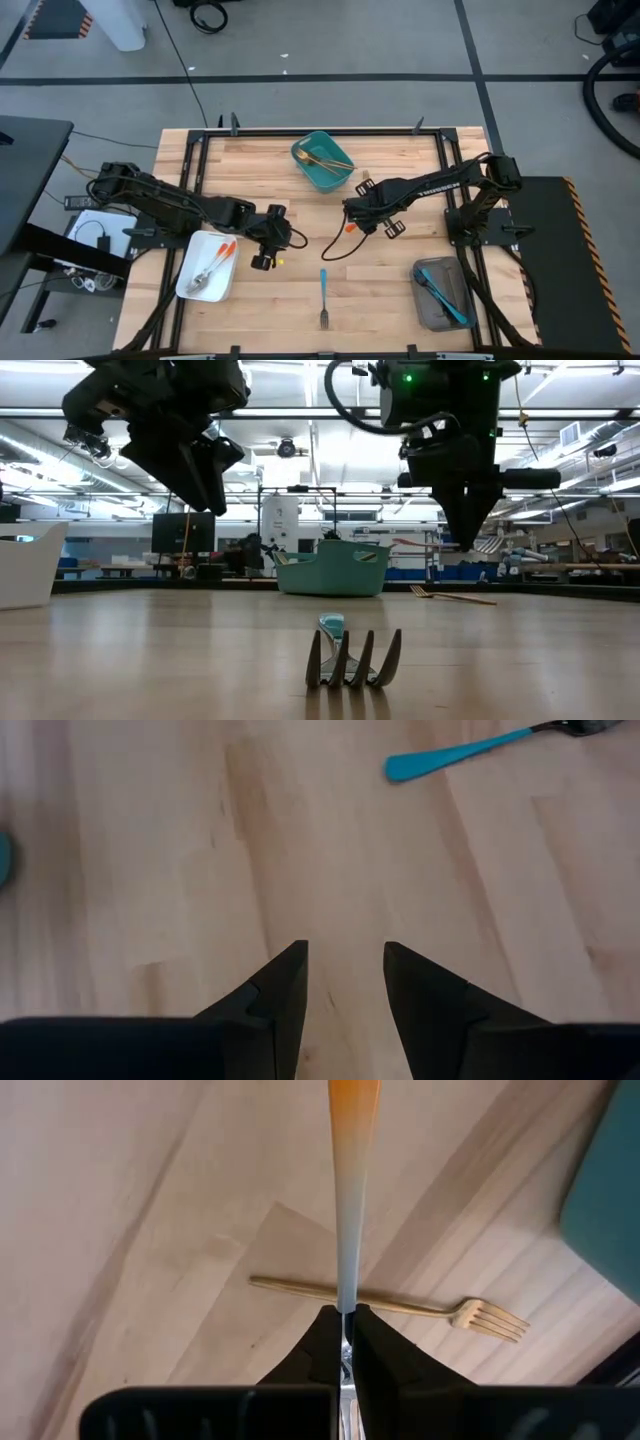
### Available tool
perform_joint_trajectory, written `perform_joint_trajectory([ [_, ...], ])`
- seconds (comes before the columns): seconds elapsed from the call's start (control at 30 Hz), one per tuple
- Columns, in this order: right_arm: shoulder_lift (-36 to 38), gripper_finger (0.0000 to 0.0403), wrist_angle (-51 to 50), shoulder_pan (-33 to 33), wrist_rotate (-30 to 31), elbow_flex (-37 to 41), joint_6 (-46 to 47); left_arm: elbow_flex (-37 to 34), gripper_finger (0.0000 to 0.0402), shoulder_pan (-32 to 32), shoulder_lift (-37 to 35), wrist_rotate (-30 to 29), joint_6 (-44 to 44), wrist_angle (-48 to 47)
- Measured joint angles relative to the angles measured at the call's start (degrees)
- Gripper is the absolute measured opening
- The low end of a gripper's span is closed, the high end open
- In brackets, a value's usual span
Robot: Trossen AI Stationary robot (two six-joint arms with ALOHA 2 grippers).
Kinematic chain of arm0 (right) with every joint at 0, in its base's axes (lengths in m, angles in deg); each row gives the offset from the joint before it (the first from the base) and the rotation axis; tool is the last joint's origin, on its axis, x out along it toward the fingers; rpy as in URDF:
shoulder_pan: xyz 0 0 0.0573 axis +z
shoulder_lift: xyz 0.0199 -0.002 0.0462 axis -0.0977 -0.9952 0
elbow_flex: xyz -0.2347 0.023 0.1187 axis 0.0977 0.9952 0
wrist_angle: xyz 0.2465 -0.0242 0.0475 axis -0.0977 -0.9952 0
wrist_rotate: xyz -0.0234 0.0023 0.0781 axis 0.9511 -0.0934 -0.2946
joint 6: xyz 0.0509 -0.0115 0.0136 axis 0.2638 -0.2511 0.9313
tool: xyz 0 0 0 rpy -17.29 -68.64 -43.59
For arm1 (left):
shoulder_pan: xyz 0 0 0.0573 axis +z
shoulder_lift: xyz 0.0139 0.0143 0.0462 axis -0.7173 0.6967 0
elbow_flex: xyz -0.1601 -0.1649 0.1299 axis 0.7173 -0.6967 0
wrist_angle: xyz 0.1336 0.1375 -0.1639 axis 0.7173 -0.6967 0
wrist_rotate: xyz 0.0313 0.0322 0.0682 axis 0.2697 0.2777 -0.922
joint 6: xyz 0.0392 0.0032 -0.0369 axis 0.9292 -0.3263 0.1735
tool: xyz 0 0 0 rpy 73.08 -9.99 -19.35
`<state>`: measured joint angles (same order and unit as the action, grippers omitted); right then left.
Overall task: Sort silverware by color (type)
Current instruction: Put the orange fork into the white bin
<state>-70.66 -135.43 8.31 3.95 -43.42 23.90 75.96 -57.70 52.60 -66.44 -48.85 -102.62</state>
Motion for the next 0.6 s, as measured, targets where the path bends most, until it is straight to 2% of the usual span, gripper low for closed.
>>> perform_joint_trajectory([
  [0.1,0.04,0.0016,-0.18,0.69,-0.02,-0.56,1.04,-0.87,0.0142,0.01,0.43,-0.5,-0.03,2.73],
  [0.27,0.09,0.0016,-0.99,1.57,-0.22,-0.98,2.85,-6.51,0.0142,-0.01,0.52,-0.48,-0.29,8.38],
  [0.6,1.32,0.0016,1.46,2.05,-5.1,-0.98,5.9,-14.82,0.0142,-0.01,0.33,-0.89,-4.66,18.73],
])
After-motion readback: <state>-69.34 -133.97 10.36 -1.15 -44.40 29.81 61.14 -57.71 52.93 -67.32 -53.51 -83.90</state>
